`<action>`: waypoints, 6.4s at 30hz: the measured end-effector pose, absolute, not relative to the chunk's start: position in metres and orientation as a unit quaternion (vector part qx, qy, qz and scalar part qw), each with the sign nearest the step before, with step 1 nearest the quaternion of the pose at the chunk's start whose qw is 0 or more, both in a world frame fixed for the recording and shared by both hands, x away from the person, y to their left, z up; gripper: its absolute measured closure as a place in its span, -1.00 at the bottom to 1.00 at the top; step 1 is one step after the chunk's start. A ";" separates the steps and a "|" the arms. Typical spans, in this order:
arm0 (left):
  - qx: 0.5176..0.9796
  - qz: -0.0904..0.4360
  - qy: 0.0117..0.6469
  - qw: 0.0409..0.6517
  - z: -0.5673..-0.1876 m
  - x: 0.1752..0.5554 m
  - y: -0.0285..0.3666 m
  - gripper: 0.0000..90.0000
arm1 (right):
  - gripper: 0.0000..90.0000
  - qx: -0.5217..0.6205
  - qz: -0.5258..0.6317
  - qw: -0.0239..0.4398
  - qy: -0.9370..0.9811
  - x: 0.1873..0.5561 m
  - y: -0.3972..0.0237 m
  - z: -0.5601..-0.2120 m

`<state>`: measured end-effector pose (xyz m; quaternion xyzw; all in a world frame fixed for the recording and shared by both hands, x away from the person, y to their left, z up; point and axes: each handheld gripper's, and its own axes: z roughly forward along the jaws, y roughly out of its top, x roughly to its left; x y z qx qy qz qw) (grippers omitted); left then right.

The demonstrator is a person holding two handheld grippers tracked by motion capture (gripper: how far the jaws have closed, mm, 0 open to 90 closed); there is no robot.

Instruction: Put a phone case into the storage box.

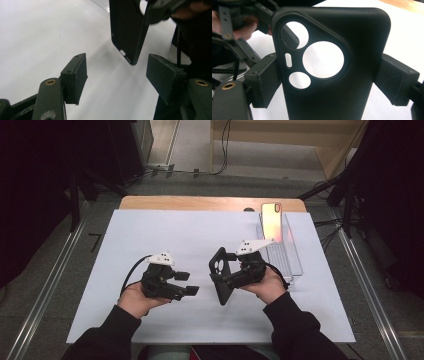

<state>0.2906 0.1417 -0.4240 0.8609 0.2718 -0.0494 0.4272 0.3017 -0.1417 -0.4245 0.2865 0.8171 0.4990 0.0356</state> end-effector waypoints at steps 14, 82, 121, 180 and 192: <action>0.871 -0.056 0.277 0.401 -0.454 0.281 0.164 -0.26 | -0.73 0.282 0.498 0.026 0.820 0.301 -0.147 -0.420; 0.828 -0.031 0.400 0.392 -0.459 0.266 0.211 -0.36 | -0.72 0.470 0.484 0.158 0.721 0.325 -0.249 -0.360; 0.822 -0.032 0.394 0.410 -0.456 0.266 0.212 -0.36 | -0.72 0.592 0.388 0.269 0.653 0.411 -0.280 -0.418; 0.819 -0.035 0.397 0.413 -0.457 0.269 0.213 -0.36 | -1.00 0.636 0.362 0.276 0.623 0.483 -0.264 -0.461; 0.815 -0.039 0.404 0.414 -0.456 0.270 0.212 -0.36 | -0.99 0.630 0.374 0.262 0.628 0.463 -0.266 -0.432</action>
